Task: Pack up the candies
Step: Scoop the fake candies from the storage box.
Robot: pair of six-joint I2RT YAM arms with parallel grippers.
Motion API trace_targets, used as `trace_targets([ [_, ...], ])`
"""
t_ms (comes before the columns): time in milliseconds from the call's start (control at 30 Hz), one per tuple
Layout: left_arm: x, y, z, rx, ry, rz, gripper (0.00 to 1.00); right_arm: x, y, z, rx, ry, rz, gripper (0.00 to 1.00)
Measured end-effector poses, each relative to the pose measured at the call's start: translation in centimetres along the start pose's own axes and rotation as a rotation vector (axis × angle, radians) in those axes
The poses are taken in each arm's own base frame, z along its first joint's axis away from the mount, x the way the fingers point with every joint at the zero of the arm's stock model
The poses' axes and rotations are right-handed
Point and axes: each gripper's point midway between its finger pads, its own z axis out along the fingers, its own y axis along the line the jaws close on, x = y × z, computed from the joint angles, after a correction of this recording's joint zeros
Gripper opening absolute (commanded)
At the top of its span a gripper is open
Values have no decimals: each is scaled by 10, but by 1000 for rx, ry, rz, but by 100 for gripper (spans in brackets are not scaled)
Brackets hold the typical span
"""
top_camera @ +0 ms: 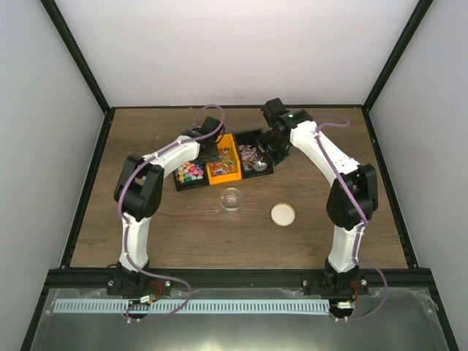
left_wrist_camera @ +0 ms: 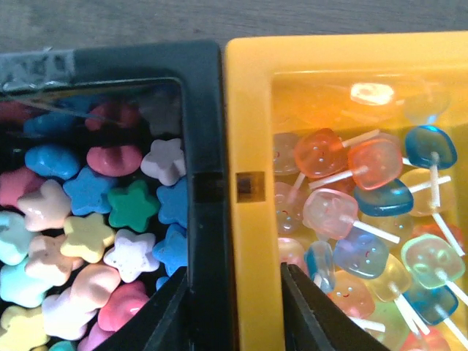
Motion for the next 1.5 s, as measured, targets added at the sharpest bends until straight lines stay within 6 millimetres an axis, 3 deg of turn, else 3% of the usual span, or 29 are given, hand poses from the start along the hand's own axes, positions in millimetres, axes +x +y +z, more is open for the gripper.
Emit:
trace_targets([
  [367, -5, 0, 3, 26, 13, -17, 4, -1, -1, -9, 57, -6, 21, 1],
  [900, -7, -1, 6, 55, 16, -38, 4, -2, 17, 11, 37, 6, -3, 1],
  [1000, -8, -1, 7, 58, 11, -40, 4, -8, 21, 31, 25, 11, -24, 1],
  [1233, -11, 0, 9, 62, 3, -51, 4, -24, 44, 44, -116, -4, -93, 1],
  [1500, -11, 0, 8, 61, 2, -53, 4, -25, 39, 40, -109, -22, -99, 1],
])
